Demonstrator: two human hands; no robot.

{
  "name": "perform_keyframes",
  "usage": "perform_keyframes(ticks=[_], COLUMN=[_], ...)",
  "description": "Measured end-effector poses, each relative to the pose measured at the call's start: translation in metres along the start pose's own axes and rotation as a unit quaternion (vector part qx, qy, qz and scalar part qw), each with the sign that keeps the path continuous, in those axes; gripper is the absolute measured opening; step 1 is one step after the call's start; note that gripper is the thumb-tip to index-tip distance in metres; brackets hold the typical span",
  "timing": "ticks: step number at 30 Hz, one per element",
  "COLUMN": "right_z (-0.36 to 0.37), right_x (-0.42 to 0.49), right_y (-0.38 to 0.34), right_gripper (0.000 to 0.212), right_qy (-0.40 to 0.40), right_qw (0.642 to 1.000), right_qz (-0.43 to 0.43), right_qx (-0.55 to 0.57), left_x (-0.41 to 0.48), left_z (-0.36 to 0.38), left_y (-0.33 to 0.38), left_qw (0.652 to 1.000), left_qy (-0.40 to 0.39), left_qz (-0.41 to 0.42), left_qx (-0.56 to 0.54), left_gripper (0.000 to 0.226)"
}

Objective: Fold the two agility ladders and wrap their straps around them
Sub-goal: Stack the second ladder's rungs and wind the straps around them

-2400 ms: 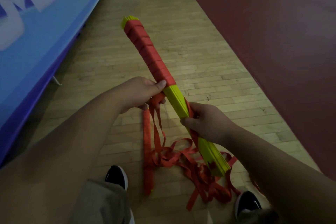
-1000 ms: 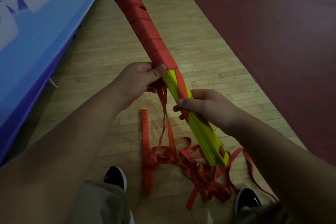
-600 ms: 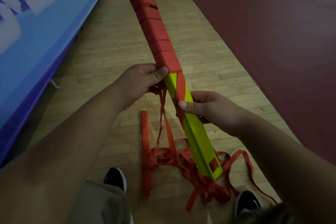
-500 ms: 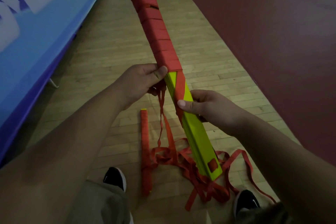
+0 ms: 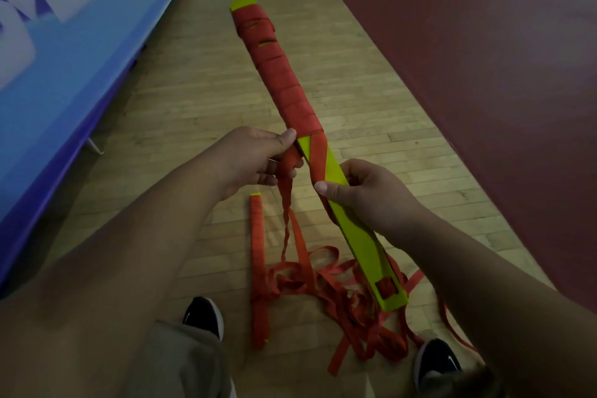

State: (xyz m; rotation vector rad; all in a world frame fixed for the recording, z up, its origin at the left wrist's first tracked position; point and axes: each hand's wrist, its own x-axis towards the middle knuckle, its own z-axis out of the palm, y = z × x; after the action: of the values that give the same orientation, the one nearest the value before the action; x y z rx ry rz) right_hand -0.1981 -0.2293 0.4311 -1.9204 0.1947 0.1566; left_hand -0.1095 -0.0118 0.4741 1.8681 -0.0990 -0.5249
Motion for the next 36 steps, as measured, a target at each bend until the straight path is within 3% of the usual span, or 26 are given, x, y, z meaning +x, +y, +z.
perform_keyframes(ticks=[8, 16, 25, 36], right_z=[0.01, 0.016, 0.021, 0.029], right_x=[0.001, 0.001, 0.001, -0.006], right_y=[0.004, 0.013, 0.016, 0.012], right_gripper=[0.034, 0.037, 0.04, 0.041], right_qy=[0.06, 0.087, 0.109, 0.061], right_qw=[0.992, 0.982, 0.961, 0.956], right_qz=[-0.02, -0.018, -0.037, -0.05], right_qx=[-0.106, -0.166, -0.253, -0.282], left_x=[0.002, -0.001, 0.003, 0.001], left_z=[0.002, 0.007, 0.015, 0.031], left_y=[-0.001, 0.0, -0.003, -0.009], left_qw=[0.988, 0.979, 0.984, 0.984], left_qy=[-0.021, -0.045, -0.024, -0.012], left_qz=[-0.124, -0.192, -0.169, -0.151], left_qx=[-0.093, -0.06, -0.05, -0.098], left_gripper=[0.028, 0.043, 0.054, 0.053])
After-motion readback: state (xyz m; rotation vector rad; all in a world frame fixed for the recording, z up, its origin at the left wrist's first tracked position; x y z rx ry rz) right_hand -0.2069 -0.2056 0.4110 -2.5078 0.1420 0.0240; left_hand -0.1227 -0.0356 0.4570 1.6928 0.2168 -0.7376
